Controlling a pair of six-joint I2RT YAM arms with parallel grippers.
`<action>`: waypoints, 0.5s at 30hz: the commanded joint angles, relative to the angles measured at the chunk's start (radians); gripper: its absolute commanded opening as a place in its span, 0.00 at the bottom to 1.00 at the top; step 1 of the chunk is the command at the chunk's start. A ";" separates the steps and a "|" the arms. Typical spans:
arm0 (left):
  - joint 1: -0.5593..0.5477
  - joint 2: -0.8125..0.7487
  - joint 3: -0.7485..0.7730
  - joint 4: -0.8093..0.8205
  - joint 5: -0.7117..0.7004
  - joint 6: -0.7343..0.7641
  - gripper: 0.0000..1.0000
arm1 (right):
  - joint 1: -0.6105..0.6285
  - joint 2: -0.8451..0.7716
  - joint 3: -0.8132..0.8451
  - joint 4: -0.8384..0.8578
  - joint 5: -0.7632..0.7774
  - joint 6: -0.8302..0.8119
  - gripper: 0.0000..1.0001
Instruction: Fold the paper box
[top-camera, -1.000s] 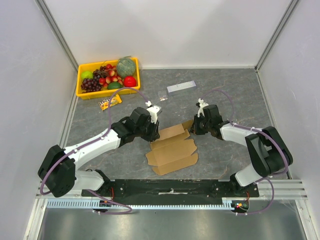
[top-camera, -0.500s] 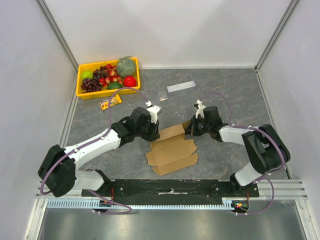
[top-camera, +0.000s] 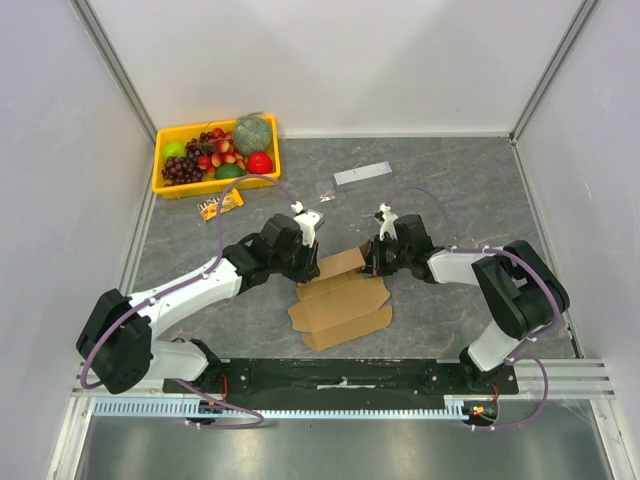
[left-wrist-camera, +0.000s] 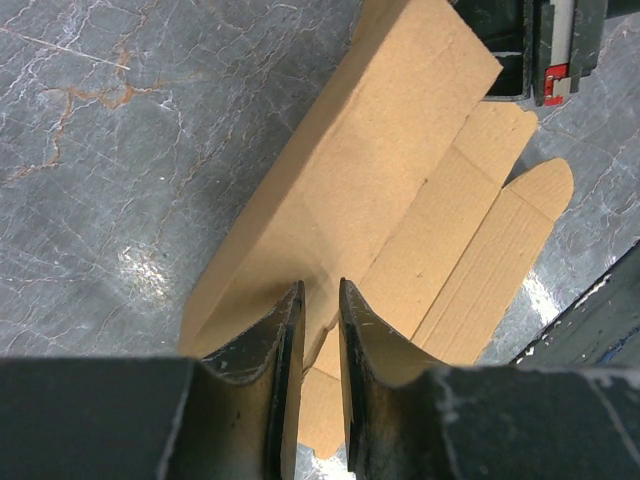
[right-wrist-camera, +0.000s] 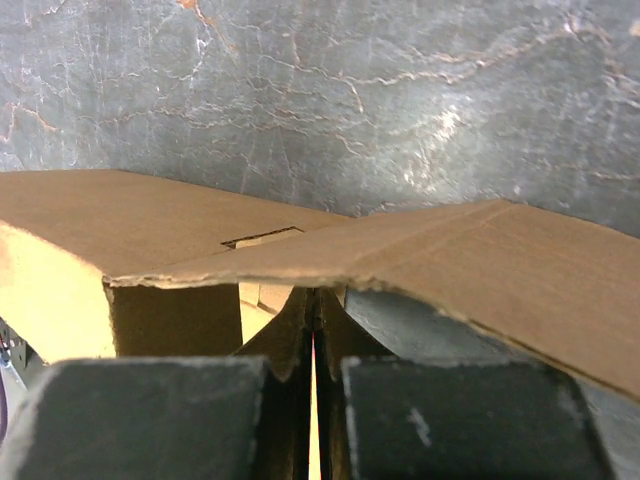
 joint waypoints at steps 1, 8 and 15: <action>-0.006 0.006 -0.021 0.002 -0.008 -0.023 0.26 | 0.039 0.033 0.040 -0.073 0.082 -0.047 0.00; -0.006 -0.002 -0.026 0.001 -0.017 -0.025 0.26 | 0.039 -0.114 0.075 -0.220 0.197 -0.111 0.03; -0.006 -0.011 -0.026 -0.009 -0.030 -0.025 0.26 | 0.014 -0.376 0.144 -0.425 0.355 -0.168 0.29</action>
